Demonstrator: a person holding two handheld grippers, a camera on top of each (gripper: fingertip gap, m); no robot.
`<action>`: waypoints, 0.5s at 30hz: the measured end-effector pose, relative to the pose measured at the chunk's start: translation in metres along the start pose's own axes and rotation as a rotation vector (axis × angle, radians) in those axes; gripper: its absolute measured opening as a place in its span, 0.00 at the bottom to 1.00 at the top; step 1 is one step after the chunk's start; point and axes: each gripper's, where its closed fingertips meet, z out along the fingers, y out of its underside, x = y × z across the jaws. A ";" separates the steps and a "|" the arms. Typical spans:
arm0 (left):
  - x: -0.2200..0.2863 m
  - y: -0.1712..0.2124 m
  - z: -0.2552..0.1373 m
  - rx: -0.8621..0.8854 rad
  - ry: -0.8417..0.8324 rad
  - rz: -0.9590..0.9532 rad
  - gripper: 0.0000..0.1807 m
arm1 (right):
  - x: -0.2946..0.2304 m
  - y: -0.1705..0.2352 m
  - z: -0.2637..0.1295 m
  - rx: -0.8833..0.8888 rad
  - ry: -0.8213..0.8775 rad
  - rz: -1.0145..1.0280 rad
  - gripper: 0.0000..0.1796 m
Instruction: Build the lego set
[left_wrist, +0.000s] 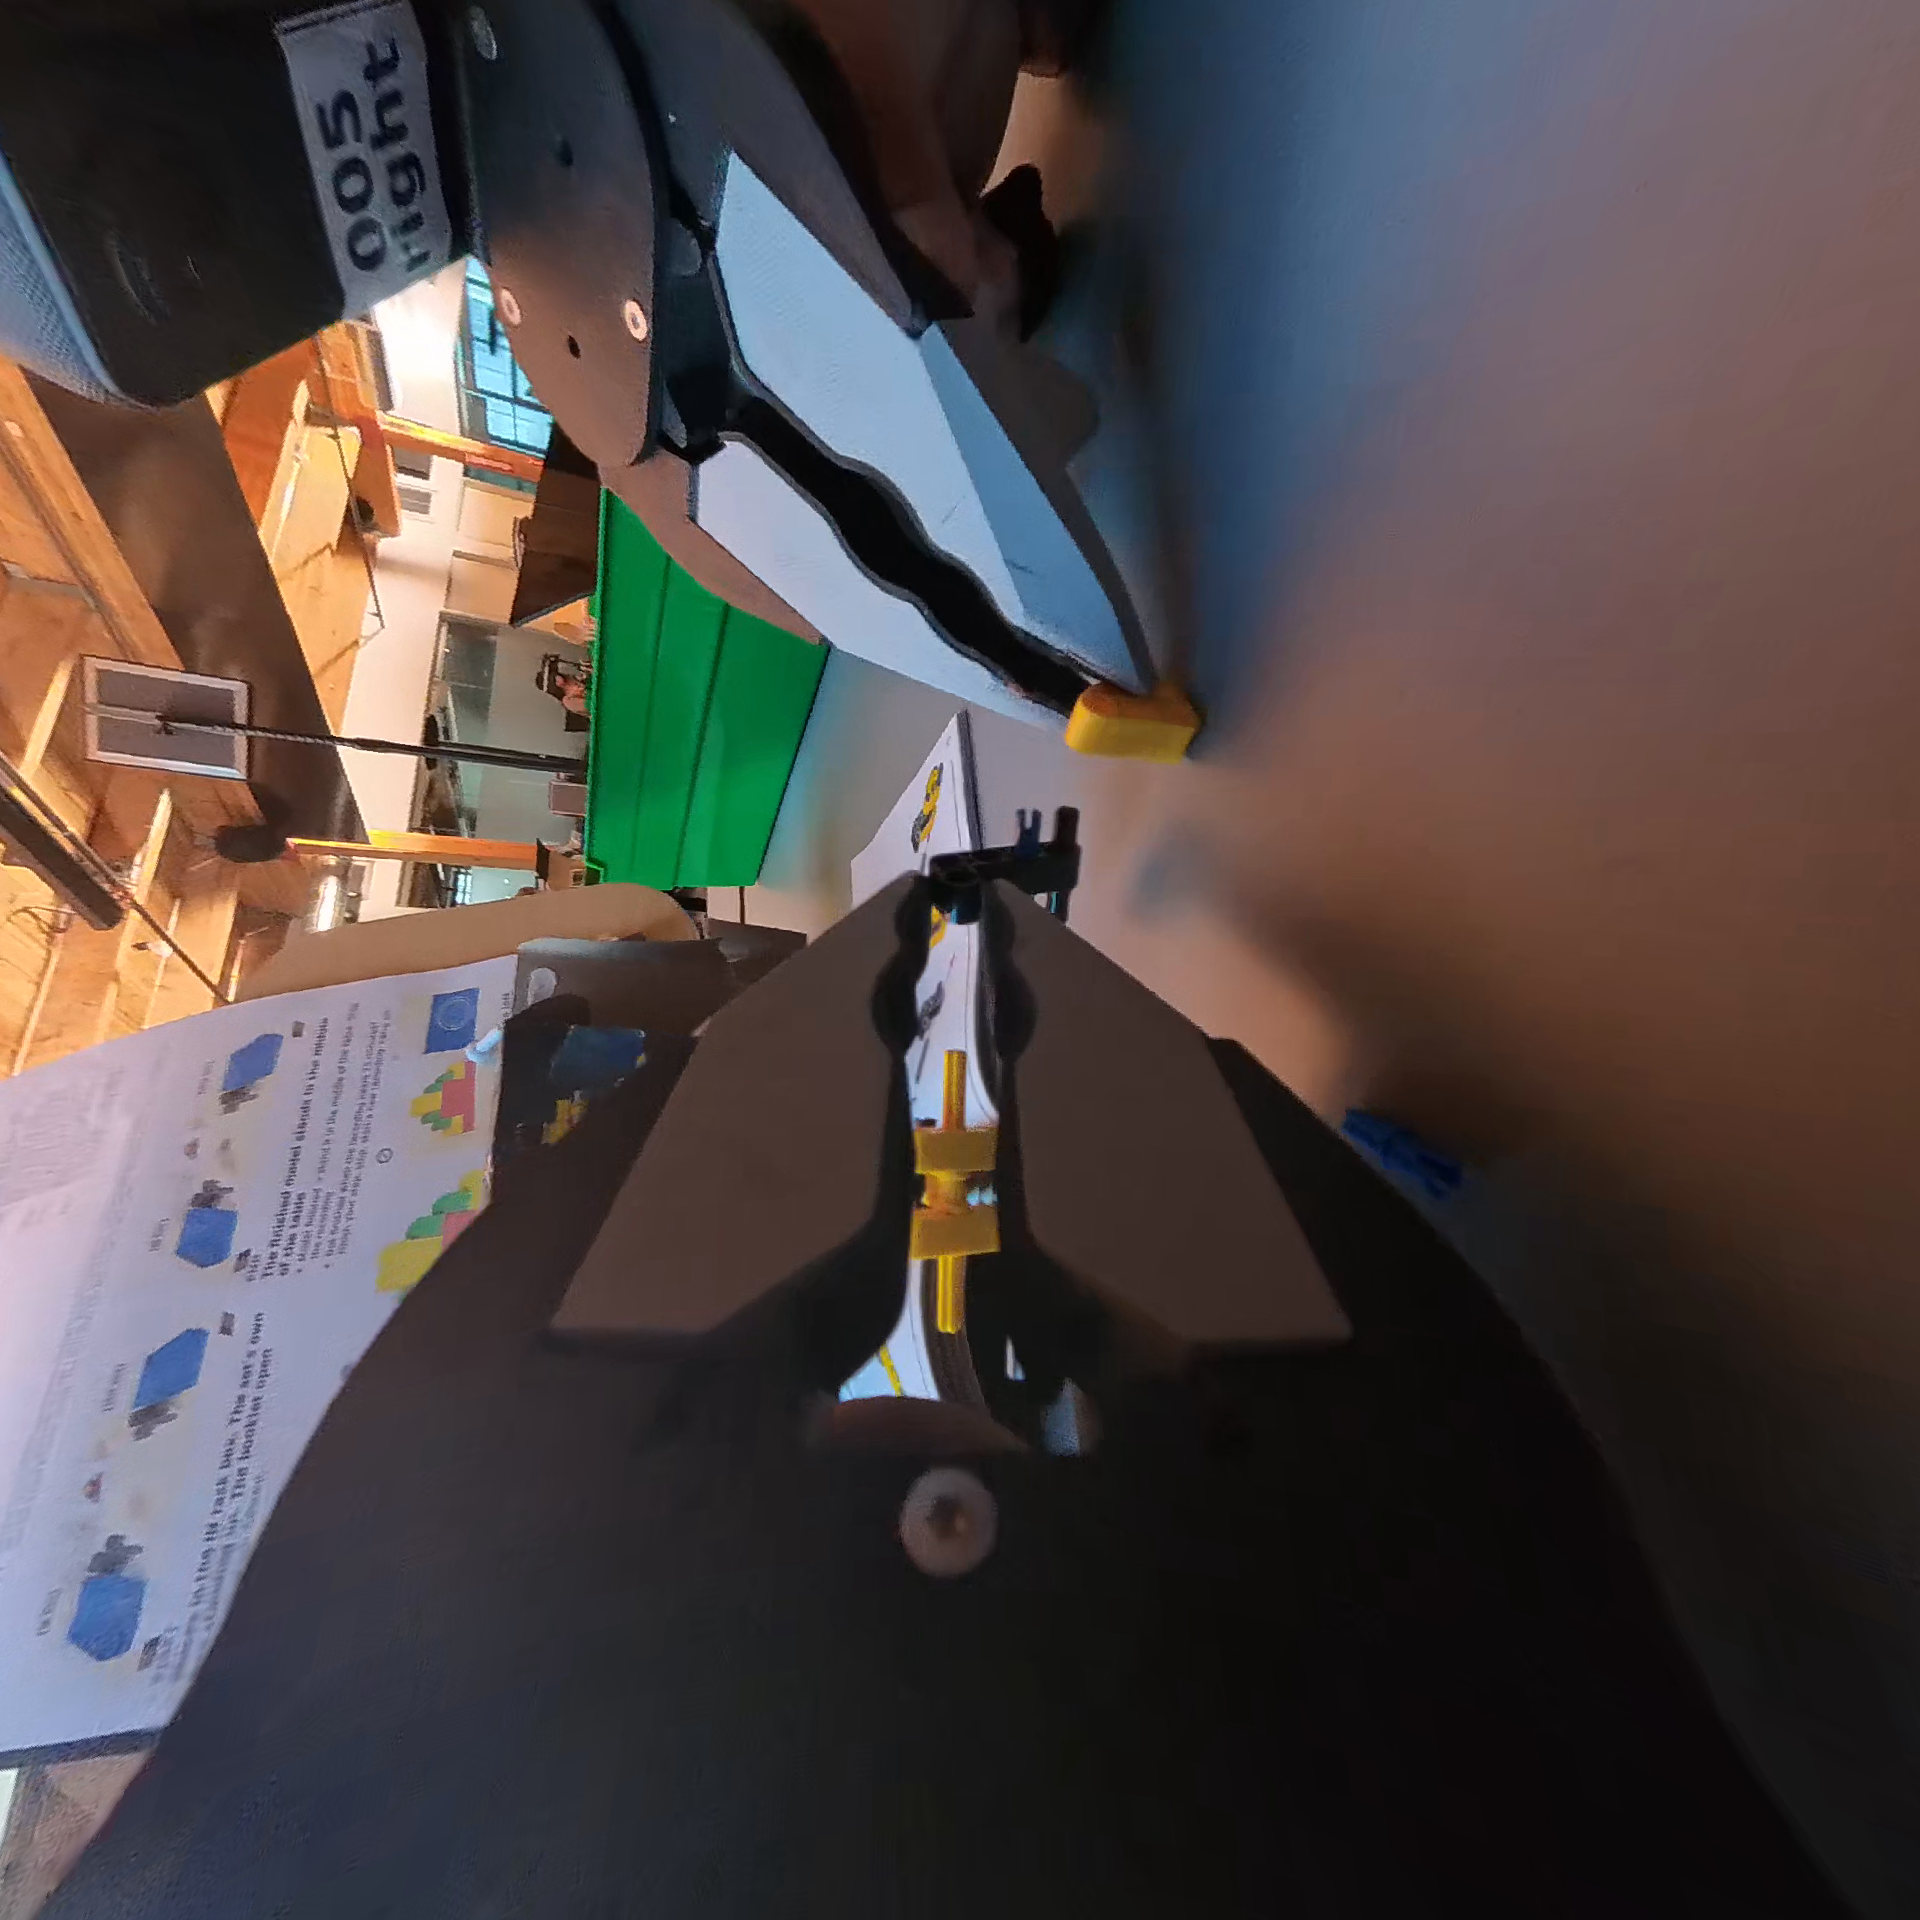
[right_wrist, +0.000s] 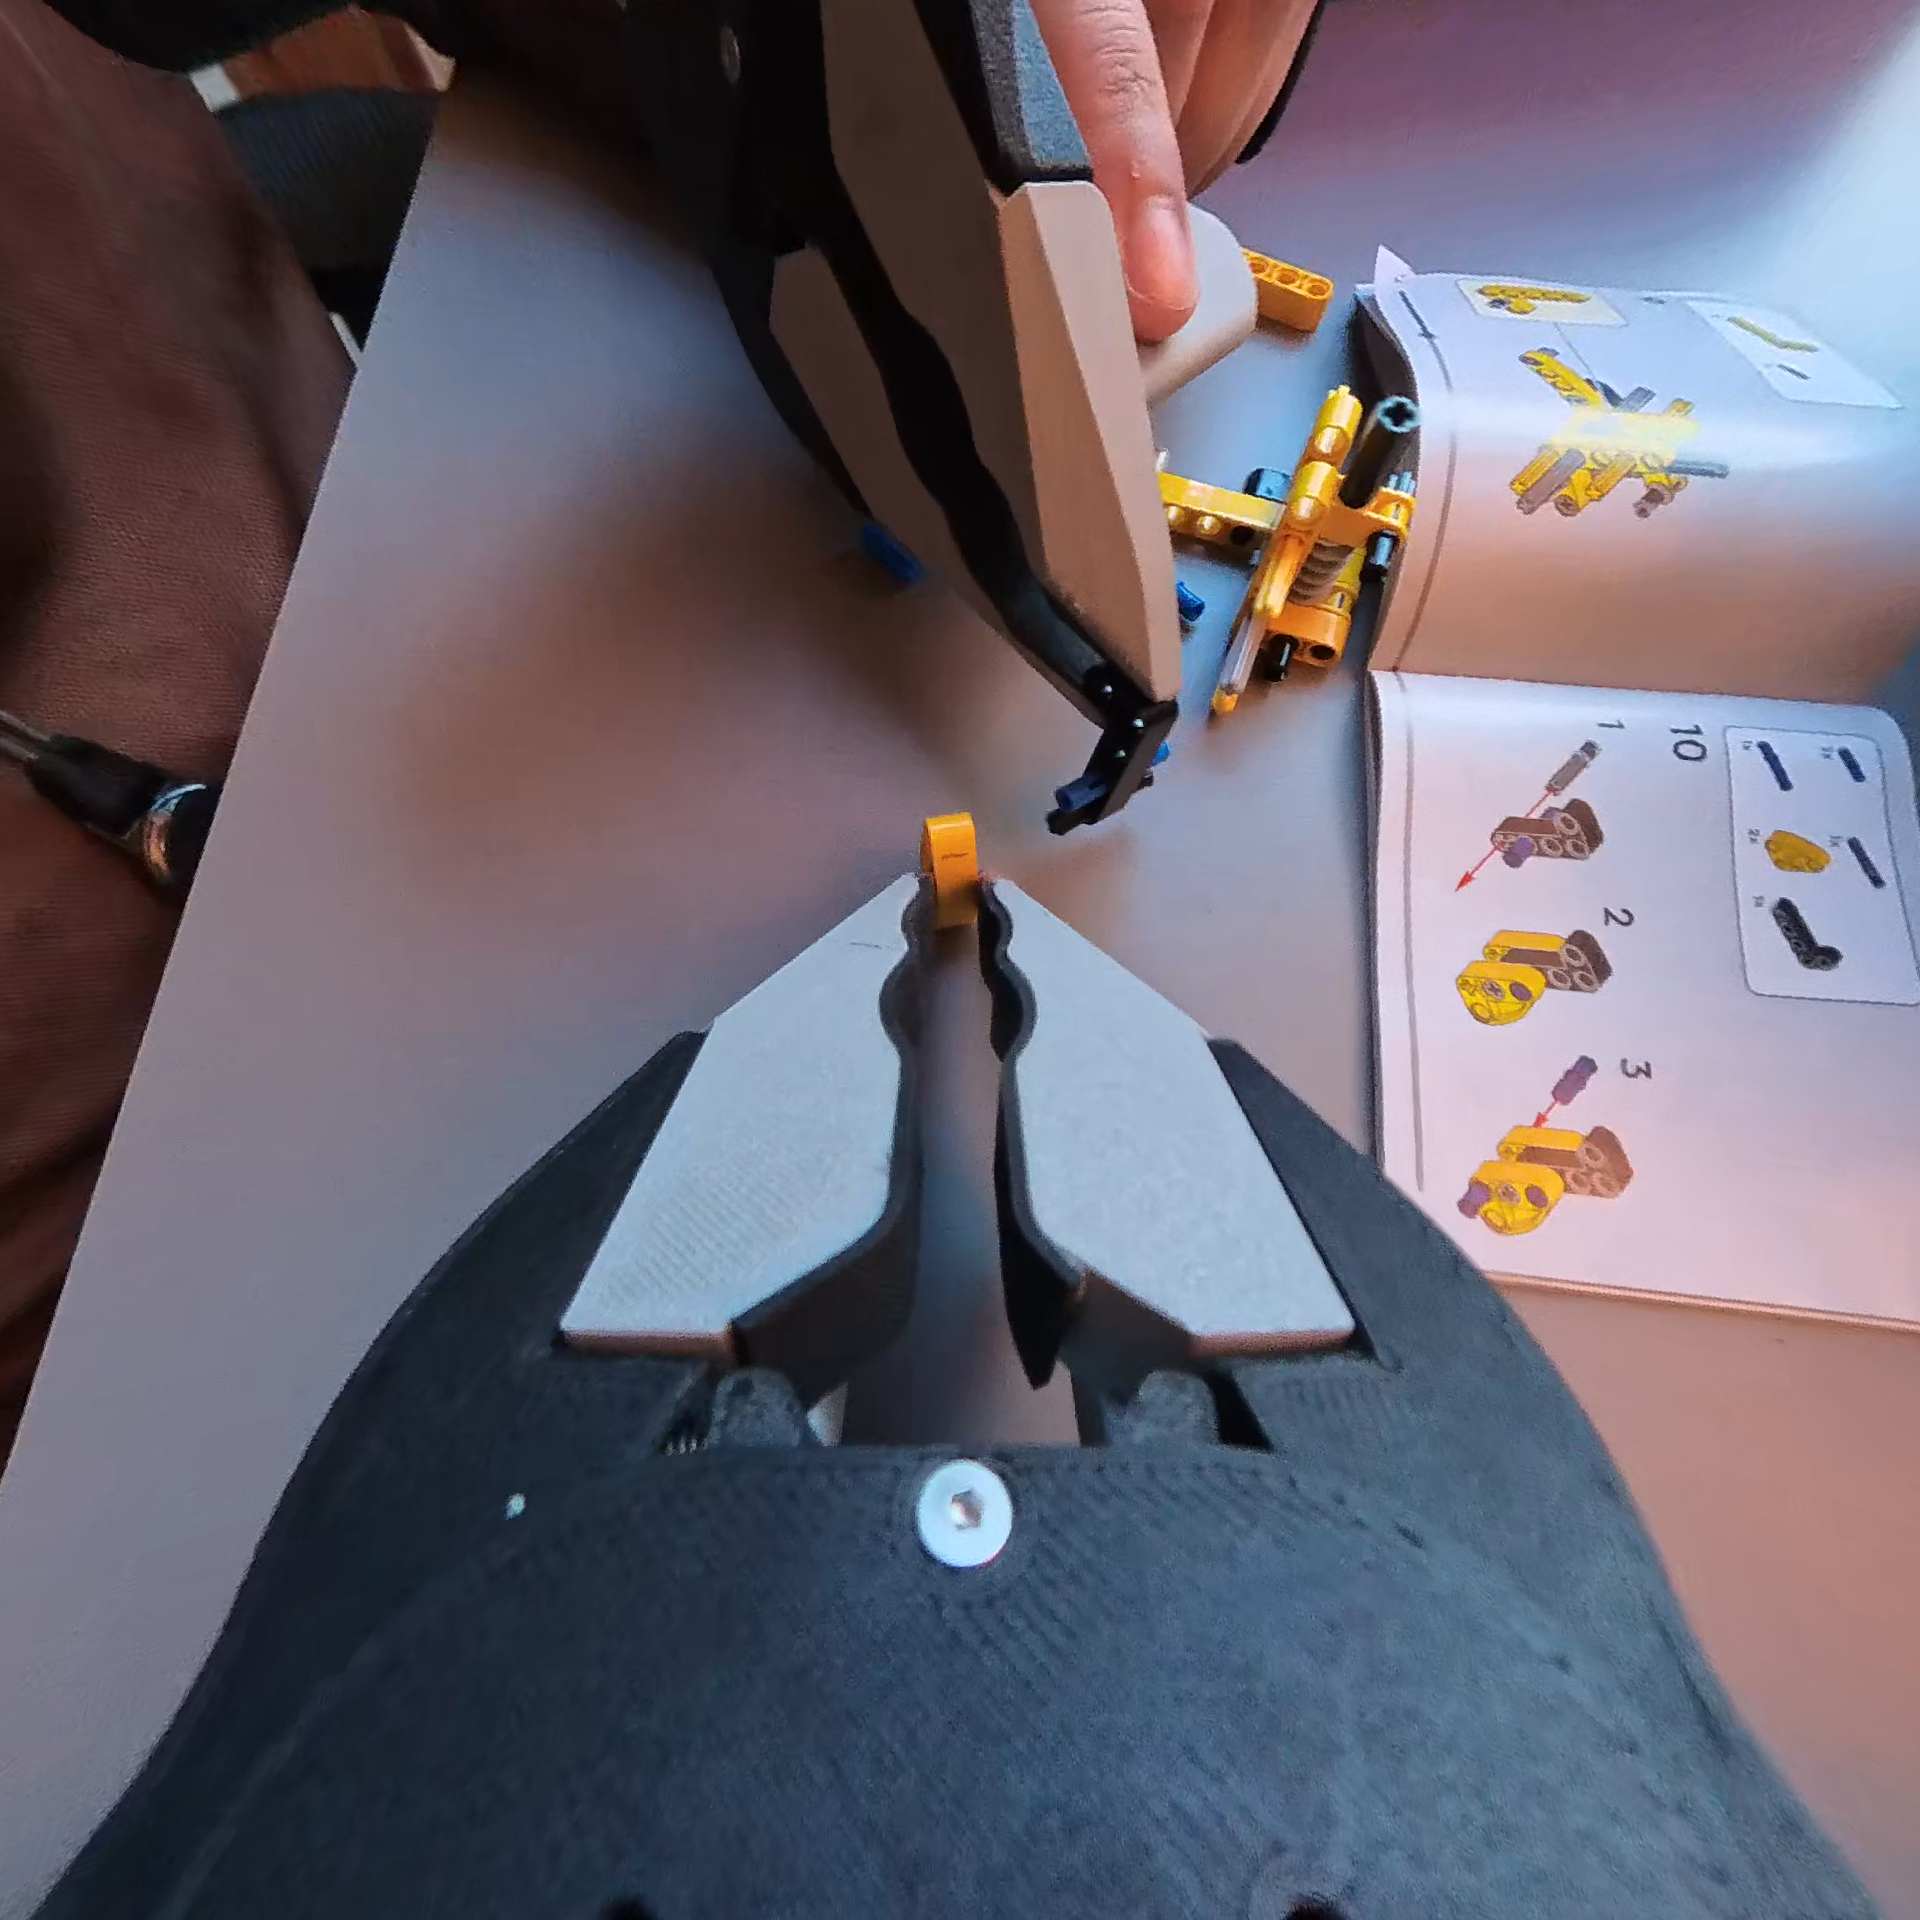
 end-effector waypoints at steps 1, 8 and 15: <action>0.001 0.000 0.000 0.003 0.007 -0.014 0.03 | 0.002 0.000 -0.001 0.002 0.004 0.012 0.02; 0.002 -0.003 -0.002 0.035 0.026 -0.060 0.03 | 0.005 -0.007 -0.008 0.069 -0.022 0.072 0.03; 0.004 -0.007 -0.004 0.054 0.039 -0.068 0.03 | 0.001 -0.008 -0.009 0.080 -0.085 0.112 0.03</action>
